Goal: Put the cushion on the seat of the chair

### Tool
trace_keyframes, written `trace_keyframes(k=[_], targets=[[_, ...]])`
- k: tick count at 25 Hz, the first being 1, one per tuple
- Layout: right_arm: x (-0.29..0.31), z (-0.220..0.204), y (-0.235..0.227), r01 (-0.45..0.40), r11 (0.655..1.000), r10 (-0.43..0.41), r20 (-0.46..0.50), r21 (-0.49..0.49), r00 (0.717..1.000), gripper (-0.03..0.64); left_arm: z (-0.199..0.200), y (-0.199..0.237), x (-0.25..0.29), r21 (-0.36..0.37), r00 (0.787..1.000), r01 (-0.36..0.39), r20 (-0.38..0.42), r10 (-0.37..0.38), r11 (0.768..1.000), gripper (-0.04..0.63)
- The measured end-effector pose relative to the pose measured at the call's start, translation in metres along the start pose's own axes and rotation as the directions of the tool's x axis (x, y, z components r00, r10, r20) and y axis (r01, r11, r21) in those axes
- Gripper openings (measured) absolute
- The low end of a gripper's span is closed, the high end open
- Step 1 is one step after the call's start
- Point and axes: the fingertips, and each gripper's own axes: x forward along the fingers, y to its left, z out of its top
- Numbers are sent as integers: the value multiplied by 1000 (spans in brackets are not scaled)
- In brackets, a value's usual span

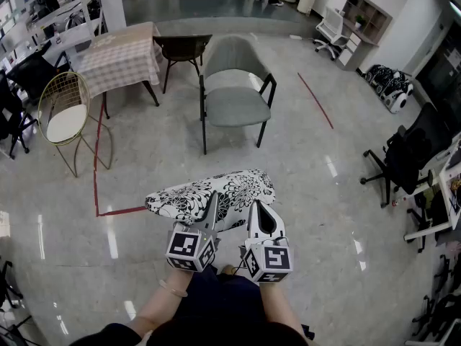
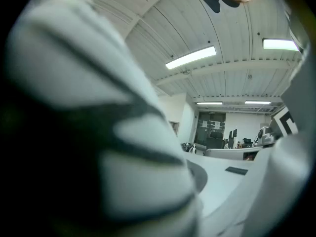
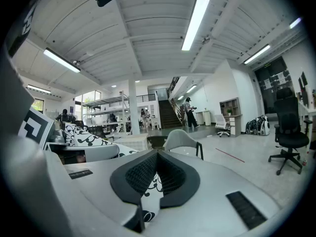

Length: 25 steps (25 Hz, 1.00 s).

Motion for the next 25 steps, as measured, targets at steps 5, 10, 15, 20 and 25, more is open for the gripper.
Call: trace_keyframes(k=[5, 10, 15, 20, 25], targets=[[4, 3, 11, 2, 1000, -2, 3, -13, 1000, 14, 6, 13, -4, -7, 1000, -6, 8, 6, 1000, 38], [5, -1, 19, 25, 999, -25, 2, -22, 1000, 14, 5, 21, -11, -16, 1000, -1, 3, 1, 1000, 38], [7, -8, 28, 62, 998, -62, 0, -3, 998, 14, 5, 32, -18, -20, 1000, 21, -3, -22, 1000, 38], [8, -11, 36, 76, 997, -76, -3, 25, 997, 14, 3, 41, -19, -20, 999, 30, -20, -30, 999, 38], [13, -15, 33, 81, 995, -81, -9, 55, 997, 14, 2, 46, -14, -30, 999, 26, -27, -27, 999, 38]])
